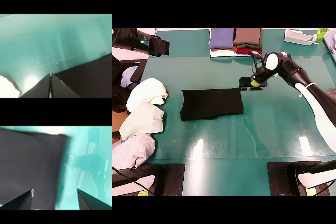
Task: Fold the shirts.
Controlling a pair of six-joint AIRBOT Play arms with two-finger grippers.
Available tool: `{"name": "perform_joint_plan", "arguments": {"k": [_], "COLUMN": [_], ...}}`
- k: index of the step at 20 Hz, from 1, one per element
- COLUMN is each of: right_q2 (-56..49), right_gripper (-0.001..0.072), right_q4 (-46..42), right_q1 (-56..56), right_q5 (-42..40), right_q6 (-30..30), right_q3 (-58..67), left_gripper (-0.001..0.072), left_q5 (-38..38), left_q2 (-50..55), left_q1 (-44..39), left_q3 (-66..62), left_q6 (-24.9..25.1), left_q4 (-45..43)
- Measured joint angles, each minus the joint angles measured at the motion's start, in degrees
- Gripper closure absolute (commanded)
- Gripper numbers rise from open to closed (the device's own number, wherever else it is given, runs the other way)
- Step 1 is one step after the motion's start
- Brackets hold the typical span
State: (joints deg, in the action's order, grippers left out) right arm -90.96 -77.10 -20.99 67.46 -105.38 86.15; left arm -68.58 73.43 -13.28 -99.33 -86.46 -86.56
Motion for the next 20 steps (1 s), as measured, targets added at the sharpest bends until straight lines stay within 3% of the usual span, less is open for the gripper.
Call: {"name": "perform_joint_plan", "arguments": {"k": [5,10,12,14,15,20], "right_q2": [-2.60,-7.43,-8.41,-9.25,-9.57,-9.27], "right_gripper": [0.0090,0.0109,0.0241,0.0612,0.0694,0.0694], "right_q4": [3.10,10.08,11.63,12.22,12.28,9.35], "right_q1": [0.20,-0.26,-0.66,-1.31,-1.68,-1.57], "right_q5": [-1.49,-3.91,-4.81,-5.88,-6.45,-6.69], "right_q6": [-5.05,-6.29,-6.38,-5.33,-4.48,-0.63], "right_q3": [-3.39,-4.07,-4.07,-4.11,-3.98,1.90], "left_gripper": [0.0678,0.0678,0.0678,0.0678,0.0678,0.0679], "left_q5": [0.37,-0.17,-0.48,-0.66,-0.68,-0.90], "left_q2": [0.04,0.04,0.04,0.04,0.04,0.04], "left_q1": [-1.09,-1.36,-1.36,-1.36,-1.36,-2.54], "left_q3": [0.00,0.00,0.00,0.00,0.00,0.00], "left_q6": [0.00,-0.02,-0.02,-0.02,-0.02,-0.02], "left_q4": [0.39,0.52,0.63,0.63,0.68,0.96]}}
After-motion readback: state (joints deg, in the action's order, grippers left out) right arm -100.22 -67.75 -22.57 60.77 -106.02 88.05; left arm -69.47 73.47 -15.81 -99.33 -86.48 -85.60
